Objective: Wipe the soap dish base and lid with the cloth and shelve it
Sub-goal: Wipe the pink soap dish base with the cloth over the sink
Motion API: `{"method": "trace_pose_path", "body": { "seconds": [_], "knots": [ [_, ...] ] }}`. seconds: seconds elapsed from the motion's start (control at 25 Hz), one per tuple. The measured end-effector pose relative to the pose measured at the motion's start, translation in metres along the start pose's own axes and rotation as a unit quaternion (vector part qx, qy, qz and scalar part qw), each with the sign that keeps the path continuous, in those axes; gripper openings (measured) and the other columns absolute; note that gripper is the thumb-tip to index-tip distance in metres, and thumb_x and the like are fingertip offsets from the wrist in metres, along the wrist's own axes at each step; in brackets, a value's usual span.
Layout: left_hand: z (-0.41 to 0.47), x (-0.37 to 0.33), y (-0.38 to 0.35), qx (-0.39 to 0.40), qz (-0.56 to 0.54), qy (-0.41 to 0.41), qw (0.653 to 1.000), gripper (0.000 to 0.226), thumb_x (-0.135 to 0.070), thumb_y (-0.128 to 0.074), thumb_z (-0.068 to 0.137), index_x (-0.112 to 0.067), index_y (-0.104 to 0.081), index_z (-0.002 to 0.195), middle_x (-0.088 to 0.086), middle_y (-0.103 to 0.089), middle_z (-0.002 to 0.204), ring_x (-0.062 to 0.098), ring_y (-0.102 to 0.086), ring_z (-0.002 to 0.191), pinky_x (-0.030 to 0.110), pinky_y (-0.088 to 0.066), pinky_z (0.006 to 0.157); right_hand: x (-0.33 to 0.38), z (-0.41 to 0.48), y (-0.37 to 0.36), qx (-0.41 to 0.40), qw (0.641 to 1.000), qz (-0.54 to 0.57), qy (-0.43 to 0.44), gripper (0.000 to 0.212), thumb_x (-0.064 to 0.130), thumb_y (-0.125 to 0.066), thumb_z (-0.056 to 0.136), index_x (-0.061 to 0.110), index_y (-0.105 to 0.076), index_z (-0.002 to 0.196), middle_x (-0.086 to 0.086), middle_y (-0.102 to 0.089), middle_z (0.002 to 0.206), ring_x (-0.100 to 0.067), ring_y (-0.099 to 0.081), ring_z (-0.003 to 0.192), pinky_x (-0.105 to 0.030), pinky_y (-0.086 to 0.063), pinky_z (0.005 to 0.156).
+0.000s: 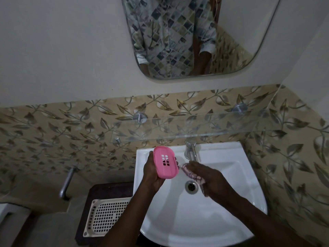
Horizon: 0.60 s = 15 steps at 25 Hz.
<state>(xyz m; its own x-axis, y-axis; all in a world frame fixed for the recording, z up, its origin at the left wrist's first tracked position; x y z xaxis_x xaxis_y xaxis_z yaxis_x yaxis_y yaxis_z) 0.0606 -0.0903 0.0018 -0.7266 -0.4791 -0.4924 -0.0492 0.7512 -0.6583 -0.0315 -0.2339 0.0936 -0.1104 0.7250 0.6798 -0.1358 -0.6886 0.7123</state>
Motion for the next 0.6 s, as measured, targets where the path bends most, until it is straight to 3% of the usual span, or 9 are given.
{"method": "trace_pose_path", "body": {
  "seconds": [0.08,0.12,0.2,0.24,0.28,0.36,0.48,0.52,0.6],
  "knots": [
    [0.005,0.0,-0.002,-0.008,0.013,-0.015,1.0,0.064,-0.053,-0.033,0.101,-0.002,-0.05,0.134,0.023,-0.069,0.094,0.035,-0.066,0.083,0.046,-0.059,0.073,-0.006,0.007,-0.018,0.017,0.99,0.117,-0.072,0.046,-0.005,-0.062,0.08,0.009,-0.069,0.123,-0.014,-0.064,0.131,-0.025,-0.062,0.118,-0.031,-0.044,0.102],
    [0.007,0.0,-0.002,-0.02,0.029,-0.029,0.999,0.065,-0.054,-0.032,0.102,-0.001,-0.049,0.136,0.023,-0.07,0.091,0.035,-0.067,0.081,0.045,-0.059,0.072,0.001,0.006,-0.033,0.048,0.978,0.183,-0.083,0.027,0.017,-0.069,0.087,0.012,-0.075,0.112,-0.016,-0.074,0.111,-0.028,-0.067,0.093,-0.037,-0.049,0.084],
    [0.01,0.001,-0.001,-0.027,0.039,-0.038,0.998,0.07,-0.056,-0.03,0.101,0.0,-0.045,0.14,0.024,-0.068,0.091,0.036,-0.066,0.08,0.046,-0.056,0.074,-0.004,0.002,-0.047,0.091,0.975,0.164,-0.121,0.037,0.047,-0.072,0.085,0.014,-0.077,0.101,-0.013,-0.073,0.077,-0.029,-0.067,0.064,-0.035,-0.05,0.057],
    [0.011,0.0,0.003,-0.026,0.034,-0.035,0.998,0.074,-0.059,-0.029,0.1,0.0,-0.044,0.141,0.024,-0.066,0.095,0.036,-0.064,0.082,0.047,-0.054,0.077,-0.005,0.006,-0.04,0.074,0.979,0.146,-0.124,0.03,0.035,-0.068,0.088,0.015,-0.076,0.108,-0.011,-0.075,0.085,-0.027,-0.072,0.073,-0.032,-0.056,0.061],
    [0.011,0.0,0.006,-0.018,0.029,-0.031,0.999,0.077,-0.062,-0.028,0.098,0.0,-0.043,0.142,0.024,-0.064,0.099,0.036,-0.062,0.086,0.048,-0.053,0.08,-0.003,0.014,-0.026,0.033,0.992,0.082,-0.095,0.034,0.011,-0.06,0.088,0.017,-0.072,0.119,-0.005,-0.075,0.103,-0.019,-0.073,0.093,-0.027,-0.059,0.077],
    [0.009,0.004,0.003,0.014,0.034,-0.014,0.999,0.082,-0.068,-0.029,0.094,-0.002,-0.046,0.14,0.023,-0.065,0.105,0.036,-0.064,0.092,0.049,-0.053,0.083,-0.012,0.023,-0.01,-0.045,0.988,0.087,-0.122,0.064,-0.018,-0.049,0.076,0.014,-0.065,0.13,0.006,-0.066,0.121,-0.007,-0.063,0.111,-0.009,-0.047,0.095],
    [0.009,0.016,0.0,-0.005,0.08,-0.001,0.997,0.087,-0.073,-0.026,0.09,-0.002,-0.046,0.136,0.025,-0.063,0.118,0.039,-0.062,0.105,0.052,-0.051,0.089,-0.004,0.028,-0.037,-0.016,0.975,0.164,-0.152,0.03,0.0,-0.07,0.085,-0.003,-0.07,0.115,-0.004,-0.073,0.1,-0.012,-0.068,0.09,-0.014,-0.049,0.082],
    [0.008,0.017,0.0,-0.002,0.083,0.0,0.997,0.088,-0.073,-0.028,0.09,0.0,-0.045,0.137,0.026,-0.063,0.117,0.039,-0.062,0.104,0.052,-0.051,0.088,-0.006,0.029,-0.038,-0.02,0.975,0.156,-0.156,0.023,0.007,-0.071,0.086,0.001,-0.073,0.108,0.001,-0.075,0.091,-0.006,-0.069,0.08,-0.012,-0.05,0.073],
    [0.001,0.012,0.001,0.038,0.055,-0.003,0.998,0.093,-0.071,-0.045,0.087,0.003,-0.043,0.143,0.026,-0.064,0.112,0.038,-0.065,0.096,0.049,-0.054,0.085,-0.026,0.034,-0.015,-0.088,0.96,0.173,-0.201,0.028,0.004,-0.065,0.086,0.014,-0.073,0.111,0.009,-0.074,0.097,0.004,-0.068,0.083,-0.013,-0.052,0.075]
  ]
}}
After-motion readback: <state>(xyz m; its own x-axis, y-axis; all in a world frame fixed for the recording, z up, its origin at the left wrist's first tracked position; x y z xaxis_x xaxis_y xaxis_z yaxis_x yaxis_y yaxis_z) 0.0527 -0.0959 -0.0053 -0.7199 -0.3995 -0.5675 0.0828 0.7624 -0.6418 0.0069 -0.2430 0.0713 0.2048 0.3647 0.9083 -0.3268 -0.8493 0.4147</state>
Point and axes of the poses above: each hand's wrist, its own z-axis towards the middle knuckle, its own y-axis out of the back of the hand, x = y × z, the point moved 10 cm from there along z, towards the middle knuckle
